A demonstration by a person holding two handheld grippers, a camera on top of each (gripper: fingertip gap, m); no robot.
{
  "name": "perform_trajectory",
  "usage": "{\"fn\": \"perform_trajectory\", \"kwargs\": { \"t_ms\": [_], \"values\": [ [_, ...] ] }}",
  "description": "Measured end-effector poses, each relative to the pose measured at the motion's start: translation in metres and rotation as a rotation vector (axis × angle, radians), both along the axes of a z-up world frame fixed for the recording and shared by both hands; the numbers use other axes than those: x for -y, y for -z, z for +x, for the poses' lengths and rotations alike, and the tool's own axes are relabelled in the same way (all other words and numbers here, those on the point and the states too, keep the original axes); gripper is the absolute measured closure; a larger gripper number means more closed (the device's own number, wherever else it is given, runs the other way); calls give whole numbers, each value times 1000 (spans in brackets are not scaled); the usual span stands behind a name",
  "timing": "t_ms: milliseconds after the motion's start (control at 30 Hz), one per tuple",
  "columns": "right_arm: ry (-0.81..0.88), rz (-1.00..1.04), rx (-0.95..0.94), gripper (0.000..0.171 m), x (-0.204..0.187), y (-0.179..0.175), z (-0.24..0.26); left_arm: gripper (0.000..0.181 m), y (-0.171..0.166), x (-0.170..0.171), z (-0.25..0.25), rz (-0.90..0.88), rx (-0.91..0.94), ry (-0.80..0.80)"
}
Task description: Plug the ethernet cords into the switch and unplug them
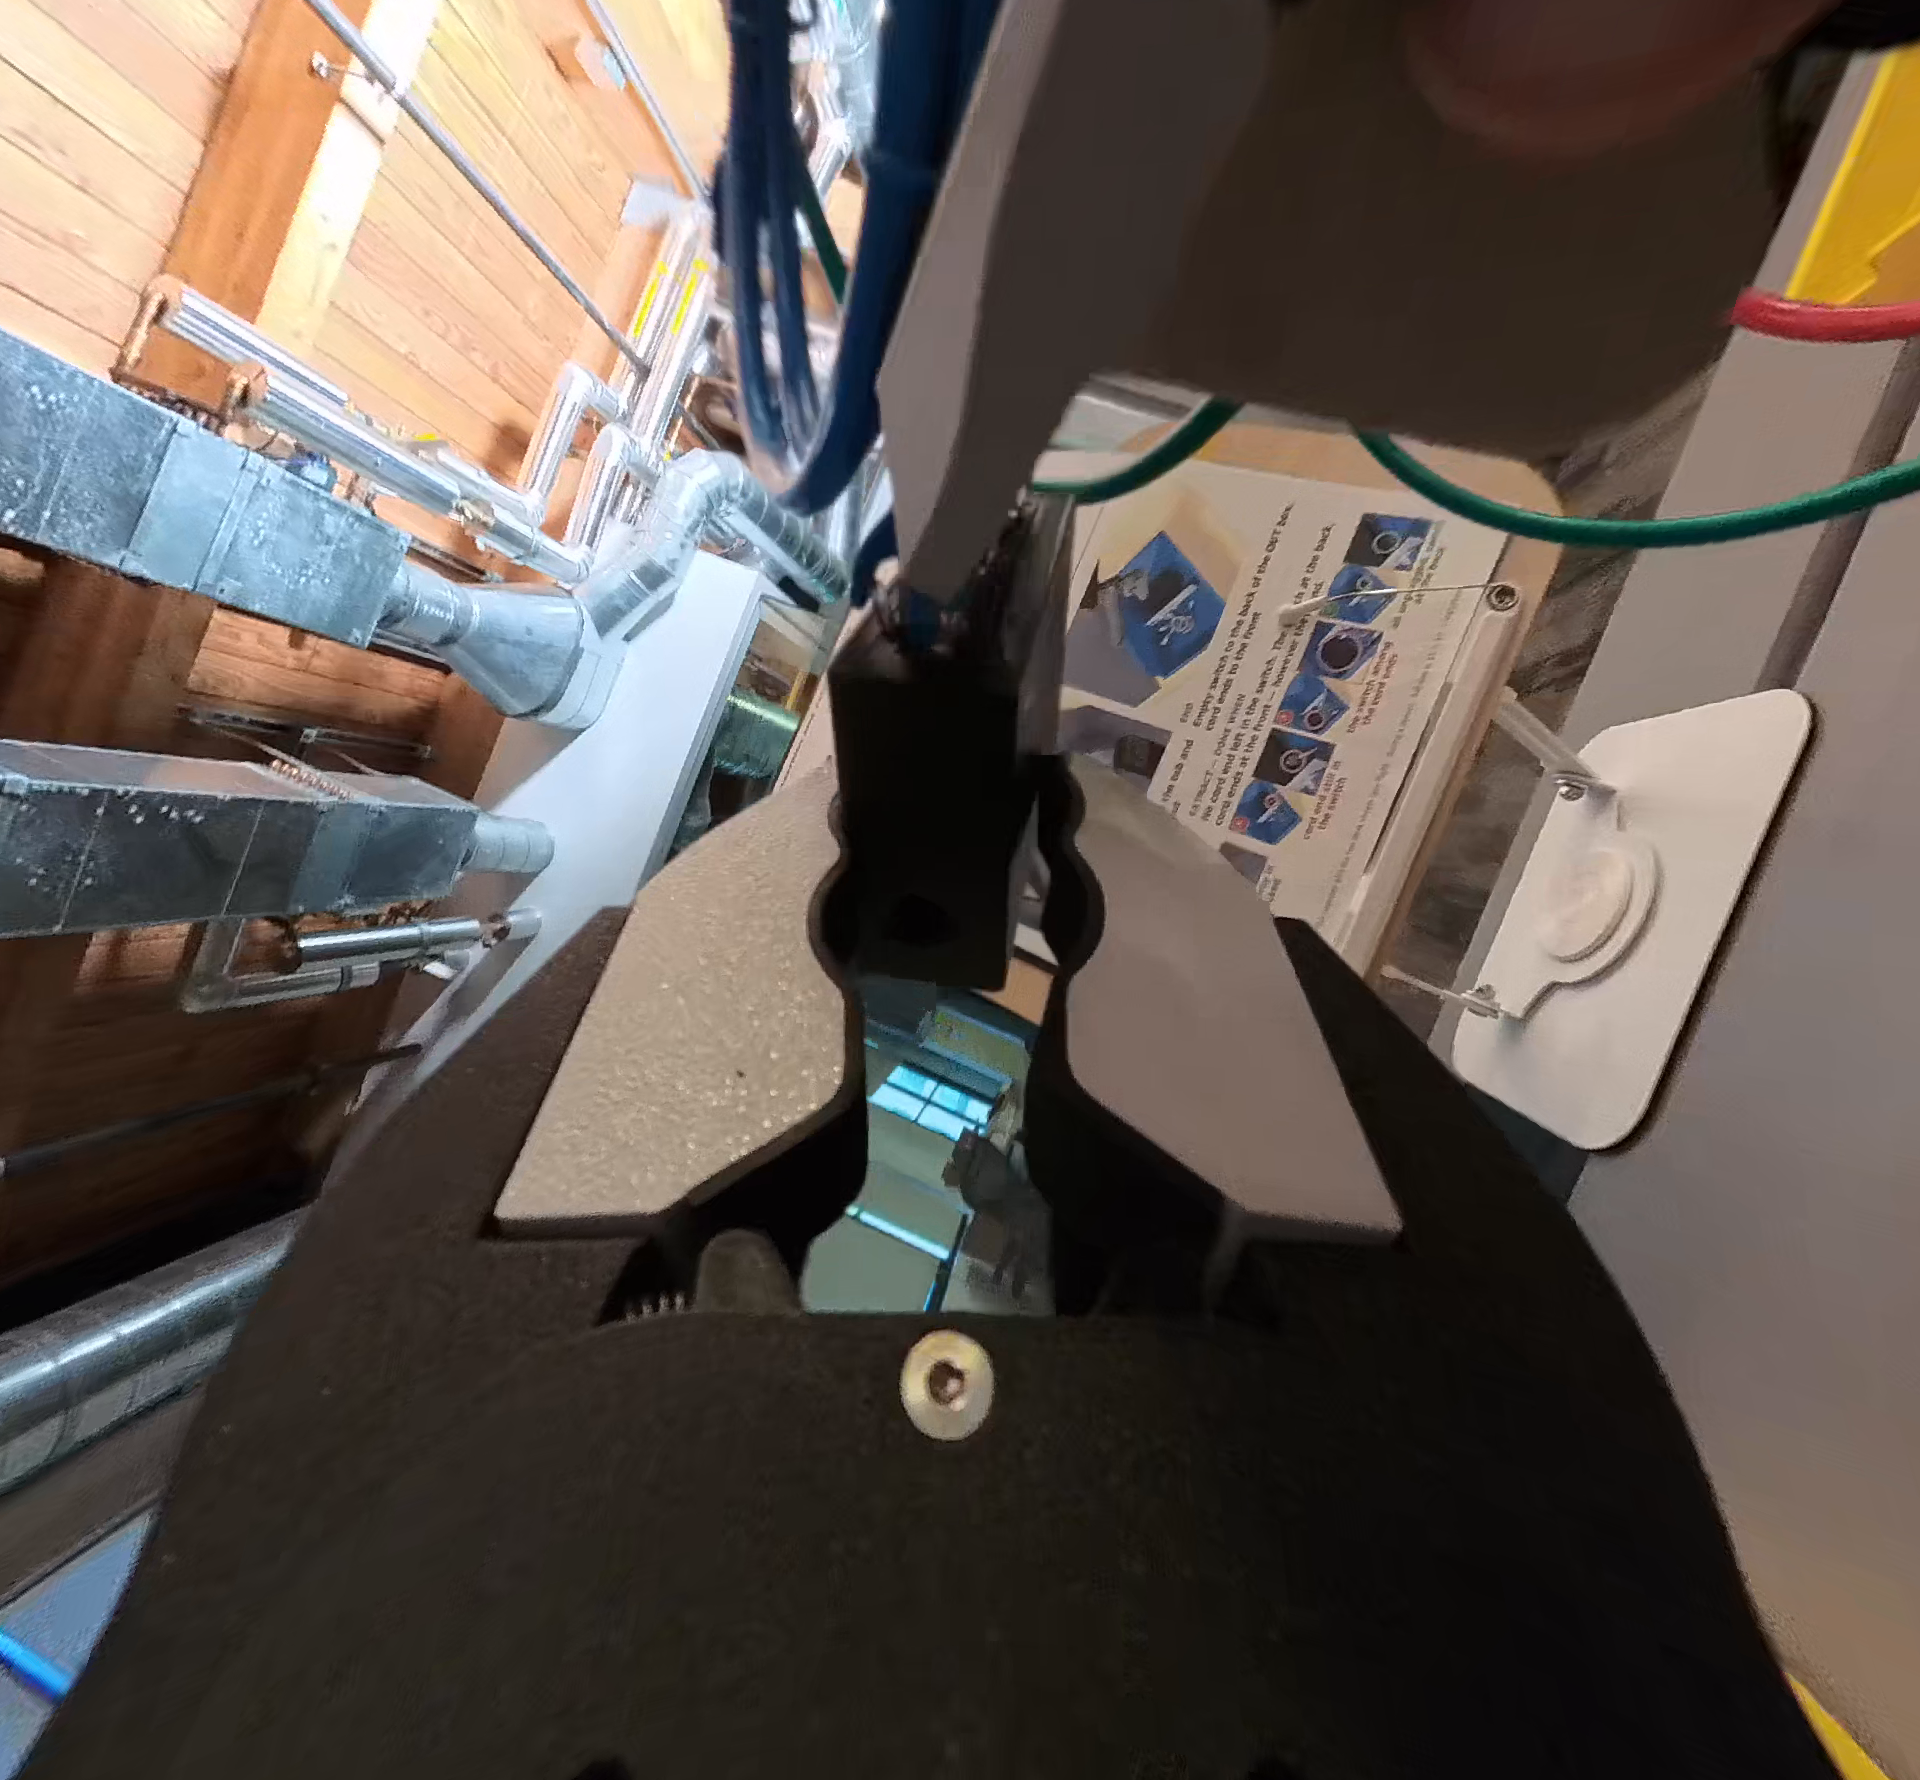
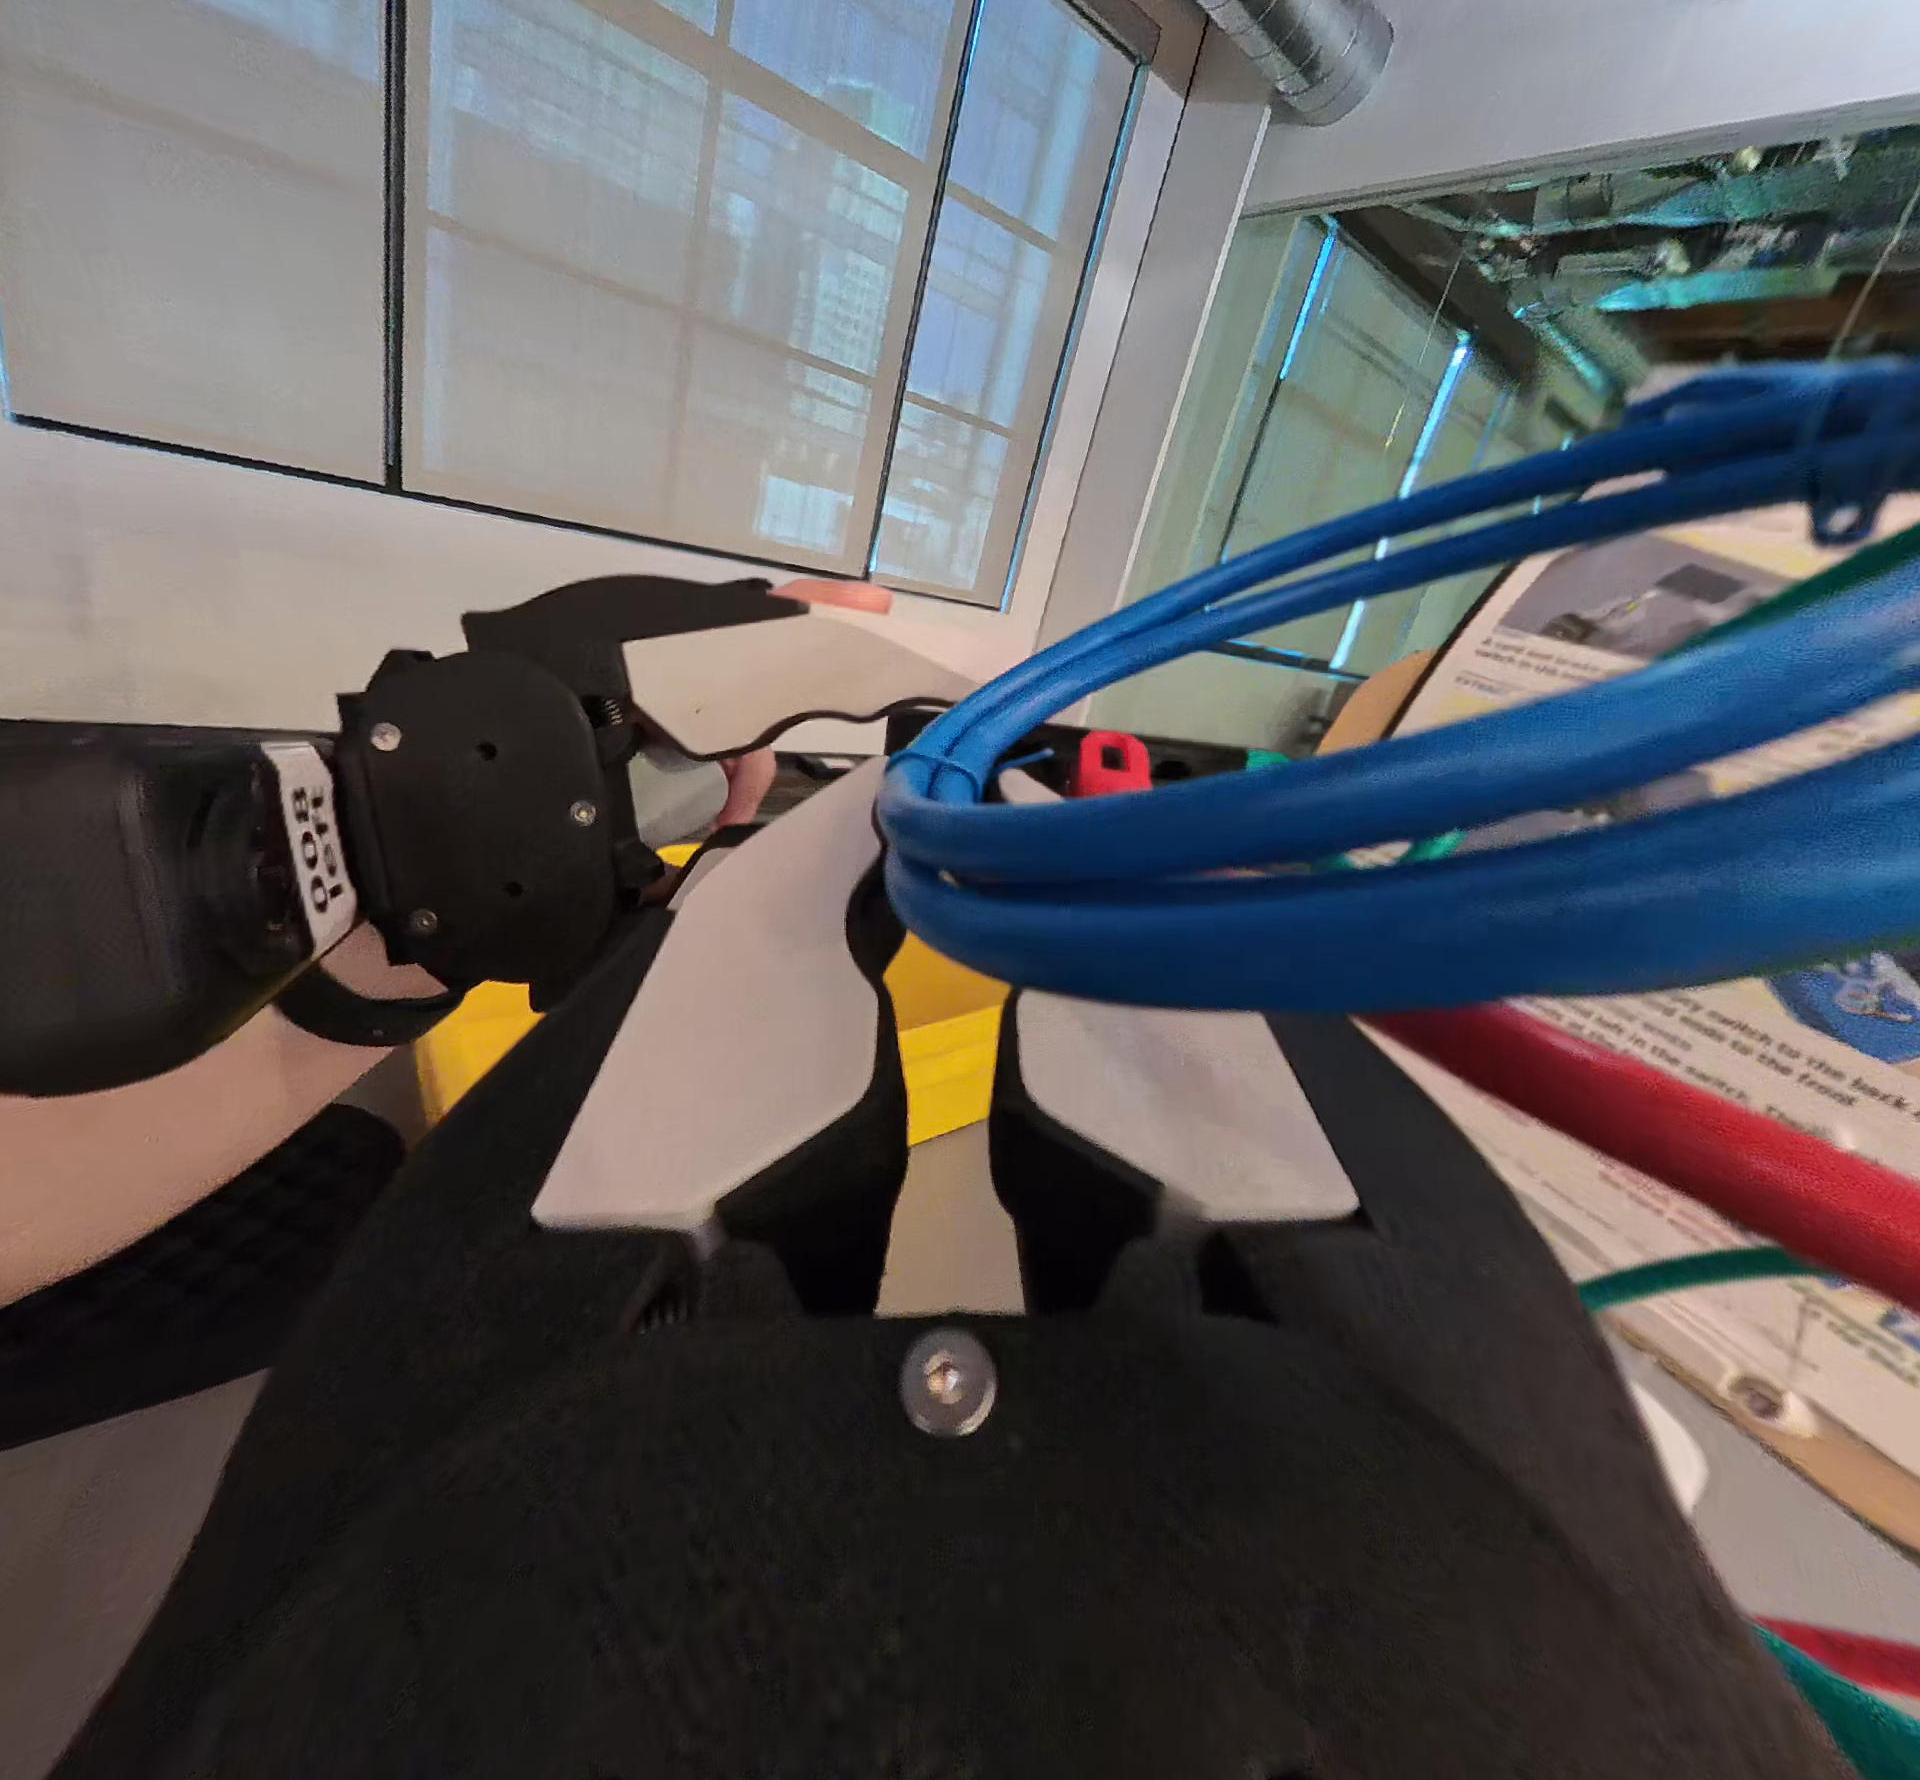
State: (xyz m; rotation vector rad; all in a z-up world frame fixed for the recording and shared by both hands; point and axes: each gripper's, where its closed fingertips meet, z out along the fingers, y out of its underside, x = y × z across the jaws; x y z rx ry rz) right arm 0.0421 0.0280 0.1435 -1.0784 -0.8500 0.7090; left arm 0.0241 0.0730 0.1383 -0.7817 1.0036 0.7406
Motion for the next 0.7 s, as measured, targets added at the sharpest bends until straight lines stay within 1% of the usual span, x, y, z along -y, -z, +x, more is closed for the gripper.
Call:
{"fn": "perform_trajectory", "kwargs": {
  "t_ms": [100, 167, 200, 300, 400, 500, 633, 667, 700],
  "values": [
    [-61, -80, -28, 158, -6, -1, 11, 147, 7, -5, 1, -78, 26, 42],
    [-92, -117, -56, 158, -9, -5, 22, 139, 7, -10, -4, -115, 65, 47],
    [-100, -125, -62, 158, -10, -6, 28, 140, 7, -13, -8, -134, 82, 44],
    [-193, -151, -36, 158, -4, -8, 39, 135, 12, -19, -18, -224, 117, 82],
    [-340, -234, -63, 158, 5, -11, 45, 133, 17, -9, -8, -285, 135, 243],
    [-485, -299, -158, 158, 11, -18, 49, 128, 22, 9, 16, -357, 166, 412],
    [-755, -431, -239, 159, 25, -19, 46, 128, 18, 23, 35, -337, 208, 500],
    [-819, -466, -257, 159, 28, -19, 45, 131, 15, 25, 38, -309, 220, 511],
    [-877, -499, -270, 159, 30, -18, 43, 138, 11, 28, 38, -263, 231, 509]
  ]
}}
